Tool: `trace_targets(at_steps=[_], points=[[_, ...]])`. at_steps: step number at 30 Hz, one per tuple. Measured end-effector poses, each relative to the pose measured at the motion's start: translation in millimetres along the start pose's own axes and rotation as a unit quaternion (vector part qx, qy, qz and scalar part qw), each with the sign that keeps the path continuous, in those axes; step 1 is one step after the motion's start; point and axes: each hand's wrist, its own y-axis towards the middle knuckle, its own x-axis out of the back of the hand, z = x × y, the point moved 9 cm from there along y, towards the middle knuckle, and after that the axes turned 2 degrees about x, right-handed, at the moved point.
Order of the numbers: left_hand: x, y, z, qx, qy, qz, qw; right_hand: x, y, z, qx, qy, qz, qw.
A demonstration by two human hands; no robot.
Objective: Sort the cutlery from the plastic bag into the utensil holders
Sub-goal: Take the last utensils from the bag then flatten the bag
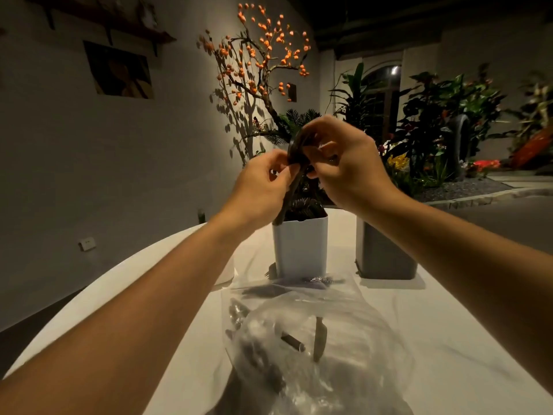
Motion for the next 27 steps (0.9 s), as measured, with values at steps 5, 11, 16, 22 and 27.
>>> trace_targets(at_steps=[5, 11, 16, 22, 27], points=[[-4, 32, 10, -0.001, 0.009, -0.004, 1.0, -5, 16, -1, 0.141, -0.138, -0.045, 0.979], [-14, 60, 56, 0.035, -0.002, -0.009, 0.999, -36, 30, -42, 0.163, -0.187, -0.009, 0.969], [-25, 66, 95, 0.071, 0.096, -0.018, 0.993, -70, 21, -85, 0.121, -0.231, 0.045, 0.964], [-39, 58, 118, 0.074, 0.232, 0.004, 0.97, -94, 3, -128, 0.019, -0.322, 0.147, 0.935], [-49, 47, 124, 0.077, 0.258, 0.049, 0.962, -117, -7, -138, -0.004, -0.347, 0.269, 0.899]])
